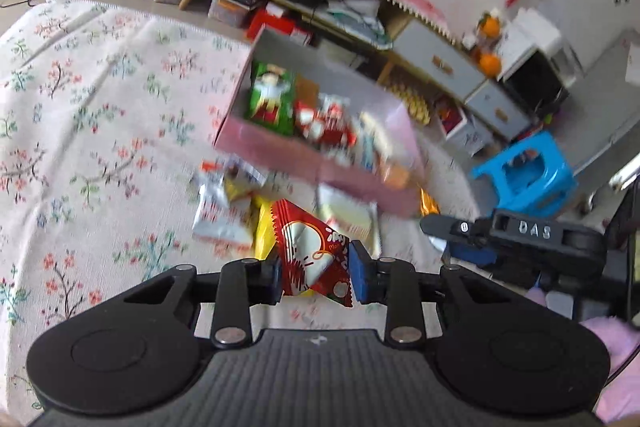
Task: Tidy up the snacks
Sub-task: 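Close the left gripper on the red candy bag while the right lifts the cracker pack, then carry both snacks into the pink box and open both grippers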
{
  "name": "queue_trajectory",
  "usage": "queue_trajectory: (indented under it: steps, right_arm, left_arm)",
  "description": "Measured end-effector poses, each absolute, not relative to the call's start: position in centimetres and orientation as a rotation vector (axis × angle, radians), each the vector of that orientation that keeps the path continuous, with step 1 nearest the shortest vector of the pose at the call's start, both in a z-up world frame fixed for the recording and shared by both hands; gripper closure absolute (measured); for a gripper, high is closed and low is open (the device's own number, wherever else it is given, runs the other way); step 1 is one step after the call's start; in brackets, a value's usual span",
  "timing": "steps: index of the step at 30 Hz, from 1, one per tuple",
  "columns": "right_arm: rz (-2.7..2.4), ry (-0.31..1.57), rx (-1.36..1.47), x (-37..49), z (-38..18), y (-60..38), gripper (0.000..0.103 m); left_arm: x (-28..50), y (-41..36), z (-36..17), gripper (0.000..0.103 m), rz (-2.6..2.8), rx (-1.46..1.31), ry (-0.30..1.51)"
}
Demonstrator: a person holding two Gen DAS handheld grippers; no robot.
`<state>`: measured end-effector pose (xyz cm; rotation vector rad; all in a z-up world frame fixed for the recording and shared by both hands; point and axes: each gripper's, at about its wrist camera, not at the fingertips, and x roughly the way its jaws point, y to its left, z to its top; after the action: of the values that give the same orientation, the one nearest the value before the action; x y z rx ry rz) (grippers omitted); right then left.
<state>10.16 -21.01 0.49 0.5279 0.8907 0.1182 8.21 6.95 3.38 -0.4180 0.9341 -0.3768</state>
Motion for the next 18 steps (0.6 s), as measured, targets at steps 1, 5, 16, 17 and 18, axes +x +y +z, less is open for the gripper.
queue_trajectory:
  steps: [1,5,16,17,18]
  right_arm:
    - [0.127,0.891,0.546,10.5,0.9,-21.4,0.065]
    - [0.111,0.877,0.559,12.4,2.3,-22.7,0.065]
    - [0.102,0.790,0.706,19.1,1.0,-26.9,0.065]
    - [0.111,0.794,0.702,19.9,0.4,-27.2,0.065]
    - [0.115,0.802,0.695,20.4,0.1,-27.4,0.065]
  left_arm:
    - [8.8,6.9,3.9,0.074,-0.376,-0.417,0.936]
    - [11.3,6.0,5.6,0.074,-0.354,-0.363,0.902]
    - [18.2,1.5,5.9,0.074,-0.322,-0.273,0.845]
    - [18.9,1.0,5.4,0.074,-0.317,-0.266,0.844]
    - [19.7,0.5,5.0,0.074,-0.312,-0.258,0.848]
